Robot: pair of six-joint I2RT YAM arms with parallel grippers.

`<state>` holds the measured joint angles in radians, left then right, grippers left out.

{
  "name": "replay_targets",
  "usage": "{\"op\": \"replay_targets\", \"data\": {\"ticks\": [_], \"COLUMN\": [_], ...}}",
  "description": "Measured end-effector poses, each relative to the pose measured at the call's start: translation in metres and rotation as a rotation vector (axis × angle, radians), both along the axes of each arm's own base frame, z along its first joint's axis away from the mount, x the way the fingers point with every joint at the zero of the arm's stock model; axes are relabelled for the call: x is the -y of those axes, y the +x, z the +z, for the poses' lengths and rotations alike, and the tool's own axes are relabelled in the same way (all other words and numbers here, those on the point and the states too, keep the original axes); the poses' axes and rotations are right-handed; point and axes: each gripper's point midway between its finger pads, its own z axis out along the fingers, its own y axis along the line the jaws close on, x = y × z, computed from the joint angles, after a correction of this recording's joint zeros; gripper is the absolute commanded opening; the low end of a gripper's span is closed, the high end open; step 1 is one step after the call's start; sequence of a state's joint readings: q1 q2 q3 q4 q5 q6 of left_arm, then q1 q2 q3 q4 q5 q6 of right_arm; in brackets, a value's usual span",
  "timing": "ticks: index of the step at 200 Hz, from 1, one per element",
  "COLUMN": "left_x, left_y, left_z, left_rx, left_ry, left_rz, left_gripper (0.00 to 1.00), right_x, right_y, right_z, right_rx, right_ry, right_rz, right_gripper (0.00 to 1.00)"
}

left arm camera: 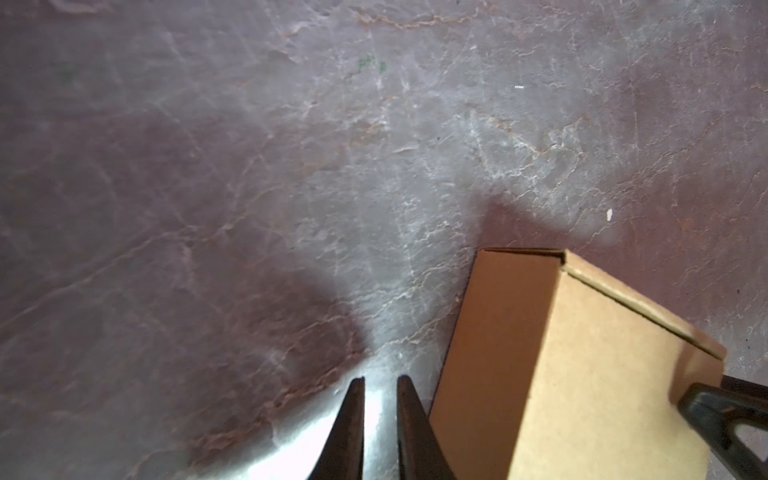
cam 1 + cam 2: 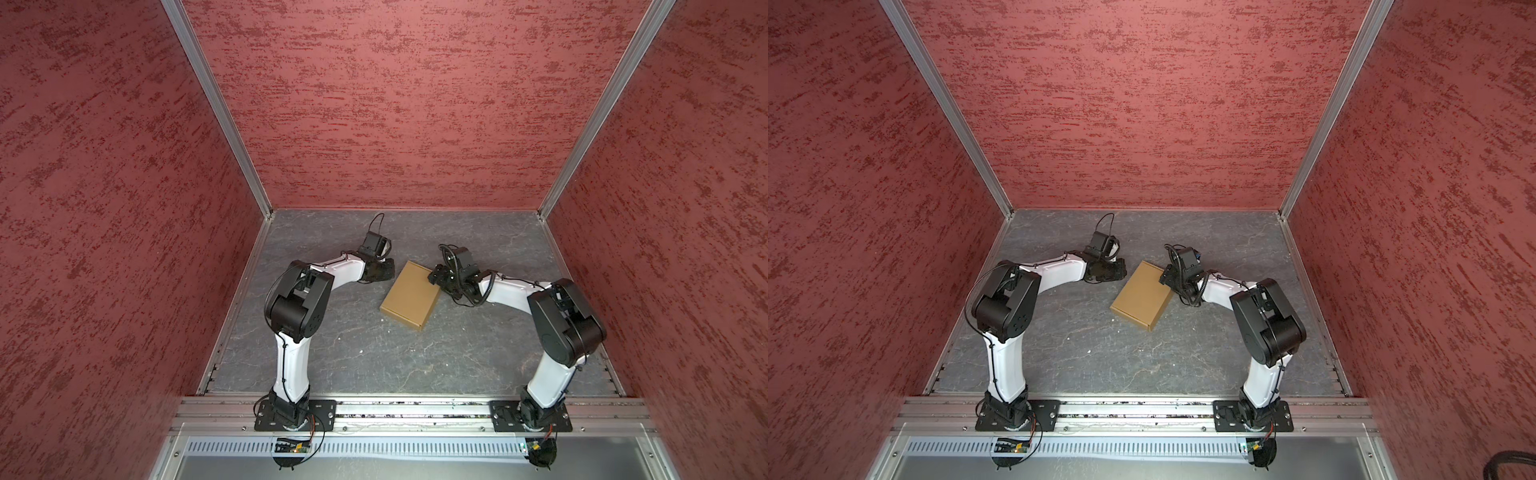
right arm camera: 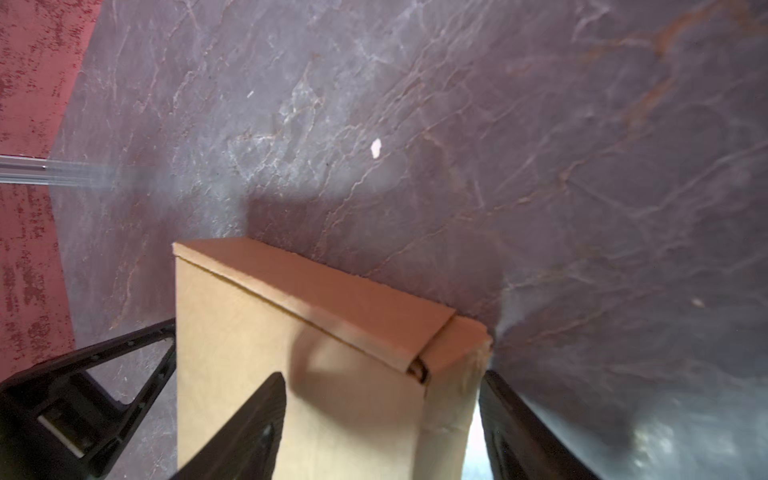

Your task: Fold the paper box

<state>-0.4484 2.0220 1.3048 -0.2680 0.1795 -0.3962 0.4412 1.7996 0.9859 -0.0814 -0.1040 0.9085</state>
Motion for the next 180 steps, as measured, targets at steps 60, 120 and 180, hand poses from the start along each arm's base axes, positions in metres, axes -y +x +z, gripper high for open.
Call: {"op": "replay_targets", "data": {"ticks": [60, 120, 180], "left_x": [0.005, 0.013, 0.021], "left_y": [0.007, 0.009, 0.020], "left_z": [-0.006, -0.006, -0.006], "left_rx": [-0.002, 0.004, 0.015], "left_ry": [-0.002, -0.006, -0.008], "left_rz": [-0.003, -0.015, -0.020], "left_gripper": [0.16, 0.16, 0.16], "right_x": [-0.004, -0.011, -0.016], "right_y": [0.004, 0.007, 0.007], "right_z": [0.000, 0.001, 0.002], "right_rx": [0.019, 0.034, 0.046], "right_ry": [0.014, 0.038, 0.039], "right_rz": [0.008, 0.034, 0.056], "right_gripper": [0.70, 0.62, 0.65]}}
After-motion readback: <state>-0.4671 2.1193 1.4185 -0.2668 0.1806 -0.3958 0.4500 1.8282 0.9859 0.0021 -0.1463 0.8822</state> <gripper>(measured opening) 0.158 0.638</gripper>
